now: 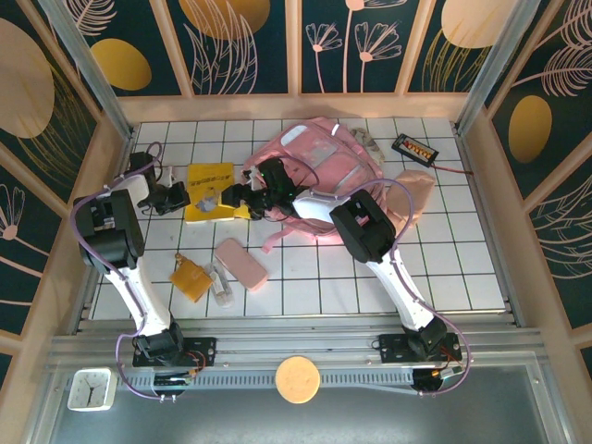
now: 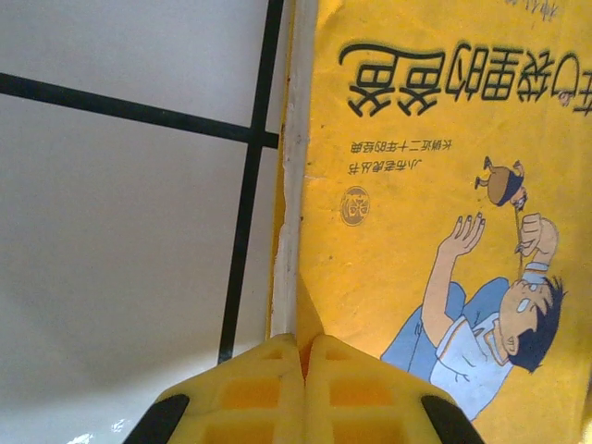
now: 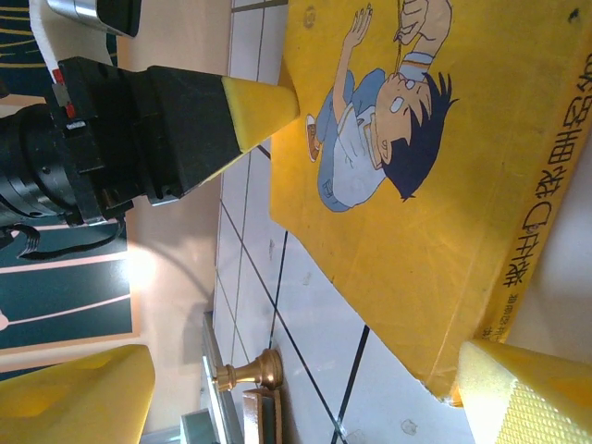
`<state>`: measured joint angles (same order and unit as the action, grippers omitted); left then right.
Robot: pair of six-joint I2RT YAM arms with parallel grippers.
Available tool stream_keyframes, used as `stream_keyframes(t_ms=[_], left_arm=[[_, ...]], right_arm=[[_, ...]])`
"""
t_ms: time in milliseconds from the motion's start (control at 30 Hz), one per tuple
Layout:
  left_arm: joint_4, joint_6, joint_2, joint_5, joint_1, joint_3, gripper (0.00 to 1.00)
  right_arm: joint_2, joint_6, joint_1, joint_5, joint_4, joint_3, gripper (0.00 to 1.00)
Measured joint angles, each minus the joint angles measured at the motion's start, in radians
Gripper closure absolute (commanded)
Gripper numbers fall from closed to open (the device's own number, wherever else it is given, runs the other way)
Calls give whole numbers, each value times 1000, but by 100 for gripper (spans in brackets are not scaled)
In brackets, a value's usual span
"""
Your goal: Pack the student bag
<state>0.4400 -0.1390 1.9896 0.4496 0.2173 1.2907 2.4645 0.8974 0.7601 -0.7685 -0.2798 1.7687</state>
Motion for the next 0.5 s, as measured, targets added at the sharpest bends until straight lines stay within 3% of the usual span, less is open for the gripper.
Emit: stream_keyframes(t_ms=[100, 233, 500], left_arm=[[-24, -23, -9, 42, 10, -15, 100], [-55, -60, -31, 130, 13, -43, 100], [-149, -191, -66, 338, 31, -103, 100]], right_arm=[[-5, -1, -6, -8, -26, -19, 13], [-16, -5, -16, -23, -43, -40, 5], [-60, -85, -42, -14, 32, -70, 2]])
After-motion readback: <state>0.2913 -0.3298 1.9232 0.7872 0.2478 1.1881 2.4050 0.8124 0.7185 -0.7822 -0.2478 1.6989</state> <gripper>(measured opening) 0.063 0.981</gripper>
